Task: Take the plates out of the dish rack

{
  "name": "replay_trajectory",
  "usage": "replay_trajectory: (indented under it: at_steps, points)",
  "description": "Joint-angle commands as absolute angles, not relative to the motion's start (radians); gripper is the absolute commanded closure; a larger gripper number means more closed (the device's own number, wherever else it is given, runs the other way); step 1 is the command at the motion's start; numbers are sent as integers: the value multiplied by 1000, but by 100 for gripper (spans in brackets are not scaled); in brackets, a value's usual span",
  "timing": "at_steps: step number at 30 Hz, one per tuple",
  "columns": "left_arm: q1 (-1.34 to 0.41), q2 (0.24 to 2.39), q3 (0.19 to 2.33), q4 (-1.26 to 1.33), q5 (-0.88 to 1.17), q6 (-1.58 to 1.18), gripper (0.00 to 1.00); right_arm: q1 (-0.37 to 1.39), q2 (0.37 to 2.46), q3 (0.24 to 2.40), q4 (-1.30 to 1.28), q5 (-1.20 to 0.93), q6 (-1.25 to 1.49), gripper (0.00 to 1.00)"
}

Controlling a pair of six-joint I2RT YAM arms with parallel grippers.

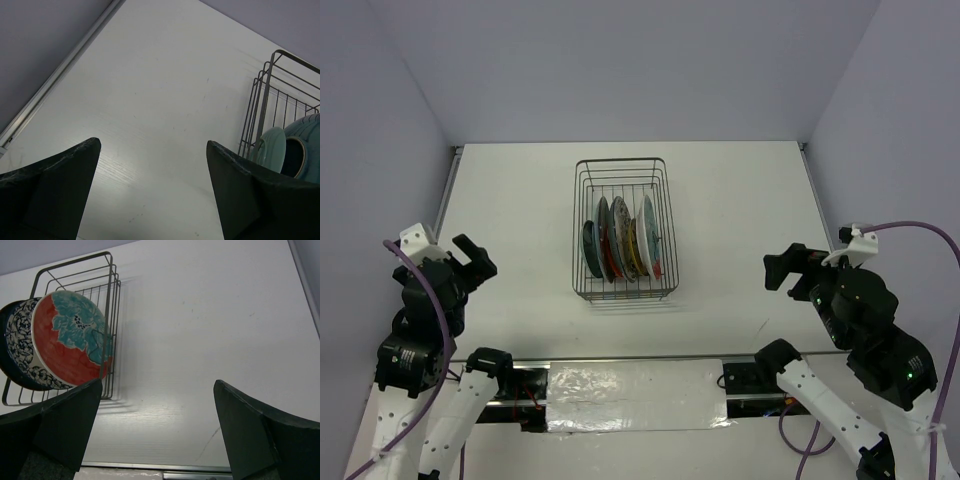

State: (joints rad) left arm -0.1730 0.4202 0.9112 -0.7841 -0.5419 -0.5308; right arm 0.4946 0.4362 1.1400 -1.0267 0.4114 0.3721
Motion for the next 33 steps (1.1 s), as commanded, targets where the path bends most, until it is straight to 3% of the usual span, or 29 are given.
replay_trajectory:
  at_steps: [1,8,16,20,29,33]
  points:
    - [-170,417,911,-742,-552,-538,0,489,436,1167,-1025,397,357,0]
    - [-169,433,914,-744,-557,-541,1,489,420,1131,-899,159,318,0]
    - [-163,442,913,-749,-561,-545,1,495,767,1147,-681,-185,360,0]
    - [-161,448,911,-747,-558,-543,0,561,935,1218,-638,-117,396,2]
    - [-160,469,910,-739,-540,-534,1,745,1255,1399,-657,109,436,30]
    - [-161,474,908,-735,-532,-529,0,765,1345,1413,-644,117,445,33]
